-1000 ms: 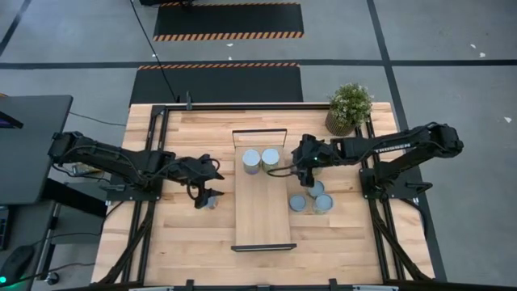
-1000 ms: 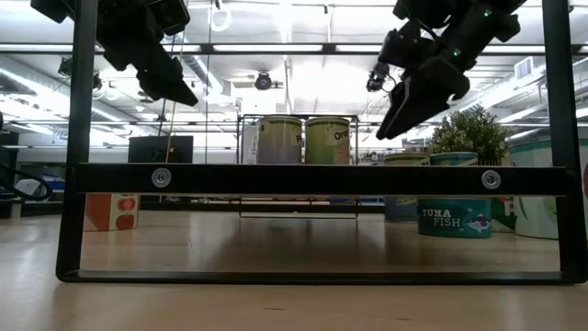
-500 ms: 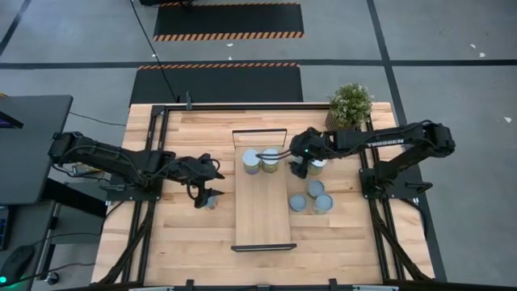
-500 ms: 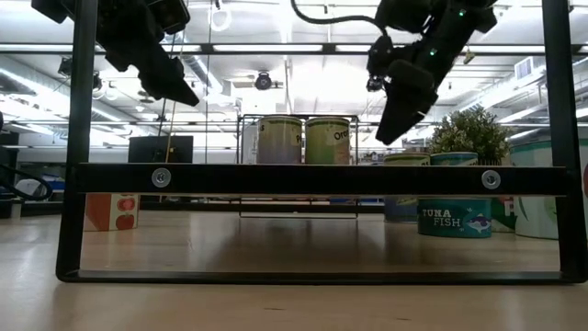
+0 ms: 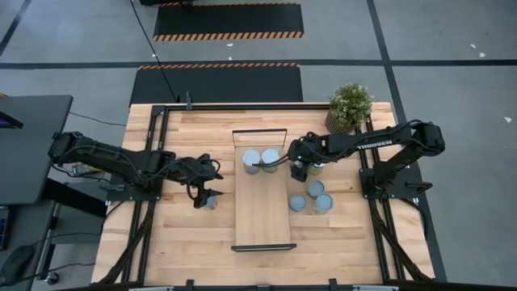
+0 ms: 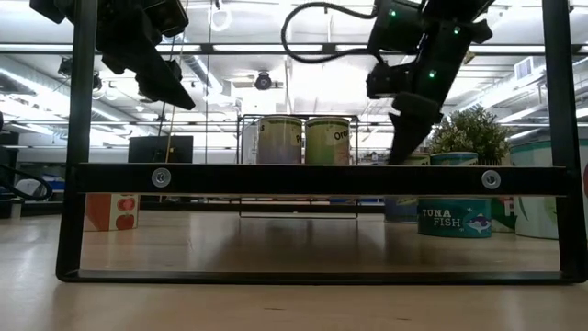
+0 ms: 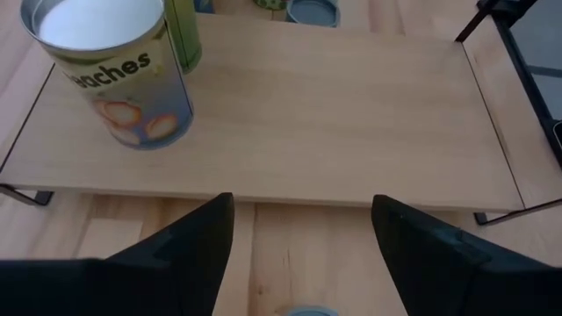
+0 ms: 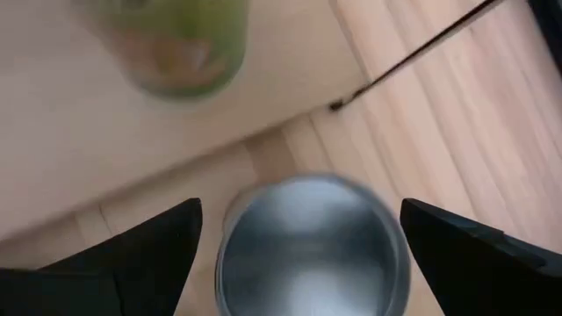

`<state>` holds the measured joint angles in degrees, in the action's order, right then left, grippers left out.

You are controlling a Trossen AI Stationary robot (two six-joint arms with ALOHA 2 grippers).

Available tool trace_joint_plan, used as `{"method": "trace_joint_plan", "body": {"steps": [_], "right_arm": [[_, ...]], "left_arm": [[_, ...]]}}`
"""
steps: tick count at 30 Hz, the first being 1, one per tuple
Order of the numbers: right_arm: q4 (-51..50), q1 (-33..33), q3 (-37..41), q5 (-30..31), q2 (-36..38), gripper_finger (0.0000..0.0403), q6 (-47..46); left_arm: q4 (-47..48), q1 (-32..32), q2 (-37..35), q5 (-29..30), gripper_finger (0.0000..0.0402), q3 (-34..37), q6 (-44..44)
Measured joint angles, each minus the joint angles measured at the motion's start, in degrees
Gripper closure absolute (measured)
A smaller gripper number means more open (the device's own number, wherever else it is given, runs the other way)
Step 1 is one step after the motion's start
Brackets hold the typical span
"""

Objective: Pick and place cans onto a shelf
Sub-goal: Put the canned peas on the shelf

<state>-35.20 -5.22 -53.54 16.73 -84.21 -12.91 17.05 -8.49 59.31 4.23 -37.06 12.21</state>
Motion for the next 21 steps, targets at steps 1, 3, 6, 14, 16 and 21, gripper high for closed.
{"method": "trace_joint_plan", "body": {"steps": [1,3,6,14,16,21], "right_arm": [[-0.48,0.00,0.00,0.00,-0.26,0.0007,0.54],[-1.81,0.00,0.00,-0.11,-1.04,0.0008,1.34],[-2.85,-0.02,0.04,-1.10,-2.14,0.0018,2.43],[-2.63,0.00,-0.03,-2.92,-2.48,0.0081,5.39],[-3.12,0.26,-0.03,-3.71,-2.03,0.0083,5.75],[-6.24,3.26,-3.43,-4.55,-0.02,0.0076,8.08]], "left_arm": [[0.16,0.00,0.00,0.02,0.0127,0.00,0.02],[0.20,0.00,0.00,0.02,0.0127,-0.02,0.02],[0.48,0.00,0.00,0.01,0.0127,-0.01,0.04],[0.47,0.00,0.00,0.02,0.0127,-0.02,0.08],[0.45,0.00,0.00,0.02,0.0127,-0.01,0.19],[0.49,0.00,0.00,0.02,0.0127,0.00,0.39]]}}
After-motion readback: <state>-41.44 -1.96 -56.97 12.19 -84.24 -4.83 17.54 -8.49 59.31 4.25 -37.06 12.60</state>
